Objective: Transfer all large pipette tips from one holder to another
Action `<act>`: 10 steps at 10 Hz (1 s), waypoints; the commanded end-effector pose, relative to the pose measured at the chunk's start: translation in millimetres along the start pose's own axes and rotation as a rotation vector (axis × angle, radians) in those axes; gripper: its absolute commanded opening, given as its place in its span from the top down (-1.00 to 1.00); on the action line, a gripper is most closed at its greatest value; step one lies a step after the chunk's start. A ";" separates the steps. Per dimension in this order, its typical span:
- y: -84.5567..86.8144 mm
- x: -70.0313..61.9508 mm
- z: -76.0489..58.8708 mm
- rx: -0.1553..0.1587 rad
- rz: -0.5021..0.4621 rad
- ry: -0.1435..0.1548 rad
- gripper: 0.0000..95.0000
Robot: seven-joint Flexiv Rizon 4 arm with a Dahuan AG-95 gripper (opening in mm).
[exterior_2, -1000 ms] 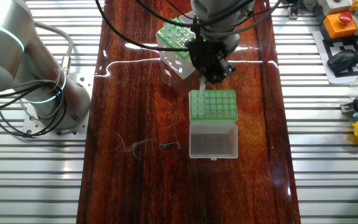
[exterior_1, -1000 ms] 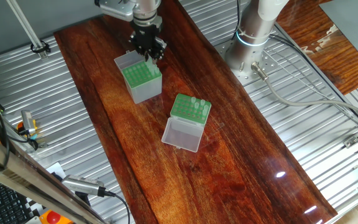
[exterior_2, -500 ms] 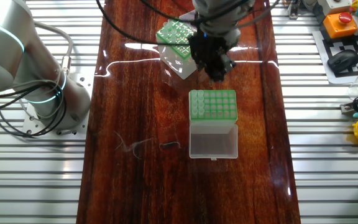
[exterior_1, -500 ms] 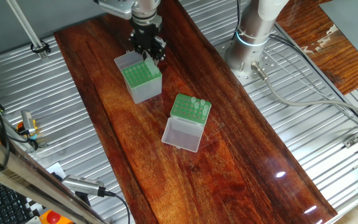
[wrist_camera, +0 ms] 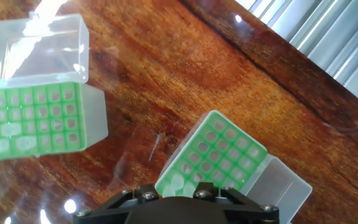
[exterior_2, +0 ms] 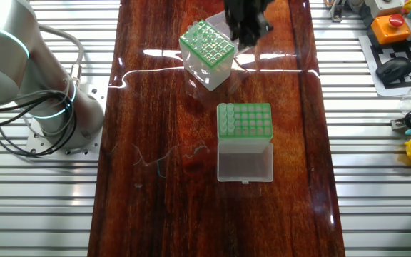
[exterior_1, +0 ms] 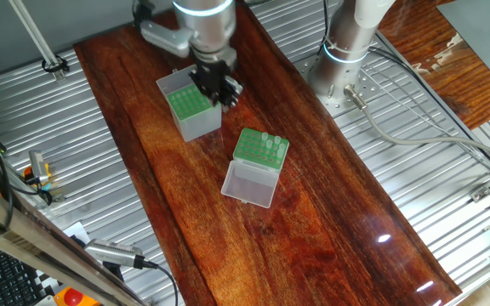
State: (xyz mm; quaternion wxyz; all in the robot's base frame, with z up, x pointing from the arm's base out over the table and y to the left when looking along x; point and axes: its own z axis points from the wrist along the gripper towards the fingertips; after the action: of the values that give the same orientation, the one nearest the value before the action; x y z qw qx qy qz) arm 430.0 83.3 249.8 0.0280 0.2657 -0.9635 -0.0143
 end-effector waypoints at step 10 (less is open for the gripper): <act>56.4 11.3 44.1 -0.031 -0.082 -0.005 0.60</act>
State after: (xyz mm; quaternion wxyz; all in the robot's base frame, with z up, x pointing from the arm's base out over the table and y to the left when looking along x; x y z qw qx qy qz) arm 384.6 125.3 210.4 0.0303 0.2932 -0.9554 -0.0204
